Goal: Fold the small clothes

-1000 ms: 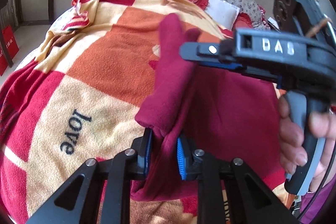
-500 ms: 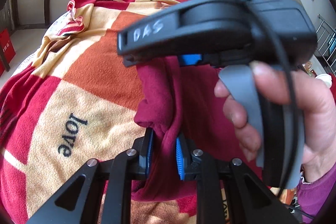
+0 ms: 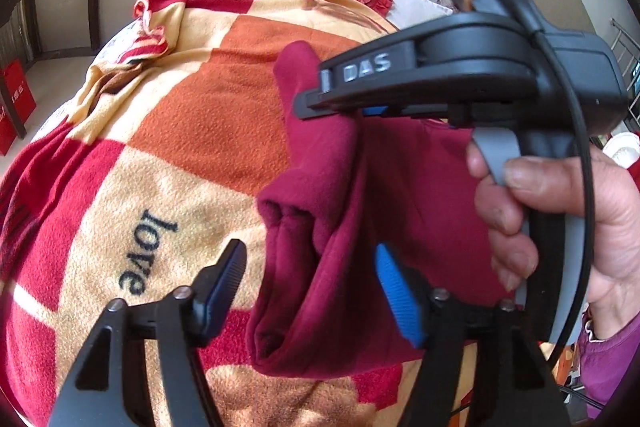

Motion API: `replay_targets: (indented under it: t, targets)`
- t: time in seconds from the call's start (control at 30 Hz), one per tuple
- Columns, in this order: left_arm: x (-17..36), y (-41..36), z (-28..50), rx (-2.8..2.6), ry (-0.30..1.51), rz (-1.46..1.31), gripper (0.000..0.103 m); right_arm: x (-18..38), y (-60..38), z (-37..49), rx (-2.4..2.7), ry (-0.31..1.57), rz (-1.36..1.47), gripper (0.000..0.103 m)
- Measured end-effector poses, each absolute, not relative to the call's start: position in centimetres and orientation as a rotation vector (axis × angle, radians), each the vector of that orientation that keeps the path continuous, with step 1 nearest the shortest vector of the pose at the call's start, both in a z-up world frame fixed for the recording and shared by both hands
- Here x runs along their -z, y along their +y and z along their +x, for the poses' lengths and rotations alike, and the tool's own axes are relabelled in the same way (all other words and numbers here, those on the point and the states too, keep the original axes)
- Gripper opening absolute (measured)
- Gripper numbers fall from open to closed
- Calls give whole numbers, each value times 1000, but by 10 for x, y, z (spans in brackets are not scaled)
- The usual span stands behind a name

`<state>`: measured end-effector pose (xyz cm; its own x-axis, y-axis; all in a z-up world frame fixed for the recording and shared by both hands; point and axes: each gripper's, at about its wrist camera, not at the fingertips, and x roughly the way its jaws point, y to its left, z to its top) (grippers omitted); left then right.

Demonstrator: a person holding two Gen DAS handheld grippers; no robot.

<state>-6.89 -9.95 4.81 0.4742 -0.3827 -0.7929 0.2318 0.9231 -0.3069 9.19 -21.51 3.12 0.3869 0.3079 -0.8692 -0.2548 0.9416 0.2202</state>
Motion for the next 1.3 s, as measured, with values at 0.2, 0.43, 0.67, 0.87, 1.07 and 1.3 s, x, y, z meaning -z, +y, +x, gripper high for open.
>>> replay_targets:
  t: [0.2,0.43,0.67,0.87,1.07,1.3]
  targets:
    - [-32,-103,-63,378,1054,-166,59,-34,-223,90,-368,1115,78,5]
    - [-46,-114,-68,411,1037,-152,16,-36,-232,83,-377,1094,75,3]
    - [-84,-134,-79,497,986,-143,15,-73,-263,64,-407,1025,92,1]
    - [-117,-191,-97,618,941,-71,15,-106,-316,41,-371,968,96,0]
    - [-129,-265,-116,750,921,-6,15,-117,-397,6,-251,926,133,0]
    - [-97,-329,-131,836,985,45,19,-86,-478,-25,-112,968,222,0]
